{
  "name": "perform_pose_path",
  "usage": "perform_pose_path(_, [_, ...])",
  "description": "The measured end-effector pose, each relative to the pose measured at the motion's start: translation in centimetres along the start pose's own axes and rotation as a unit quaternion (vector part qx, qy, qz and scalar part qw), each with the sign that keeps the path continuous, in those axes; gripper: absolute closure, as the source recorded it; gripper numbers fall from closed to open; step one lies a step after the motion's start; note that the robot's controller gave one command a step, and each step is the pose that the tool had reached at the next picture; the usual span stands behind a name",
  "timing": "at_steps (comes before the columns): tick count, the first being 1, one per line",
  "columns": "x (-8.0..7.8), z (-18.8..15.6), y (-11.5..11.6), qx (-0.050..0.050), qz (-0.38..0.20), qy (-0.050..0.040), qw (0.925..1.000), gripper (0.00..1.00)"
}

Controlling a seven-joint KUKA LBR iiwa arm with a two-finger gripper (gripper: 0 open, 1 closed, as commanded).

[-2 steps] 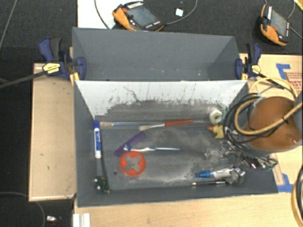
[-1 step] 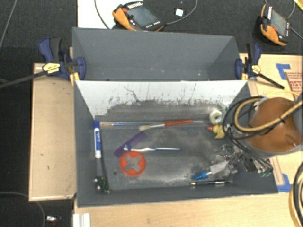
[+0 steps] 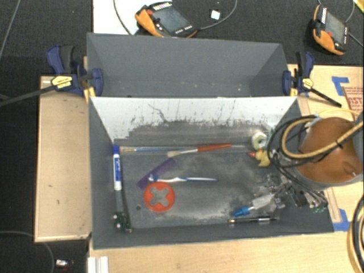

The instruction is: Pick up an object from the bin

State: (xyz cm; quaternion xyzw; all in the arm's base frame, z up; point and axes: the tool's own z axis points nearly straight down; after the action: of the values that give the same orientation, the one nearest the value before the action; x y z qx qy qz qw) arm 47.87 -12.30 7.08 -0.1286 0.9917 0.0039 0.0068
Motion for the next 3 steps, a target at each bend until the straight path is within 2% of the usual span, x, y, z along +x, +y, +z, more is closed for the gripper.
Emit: perform_pose_path(3, [-0.1, -2.0, 0.0, 0.001, -0.002, -0.0021, 1.0, 1.0])
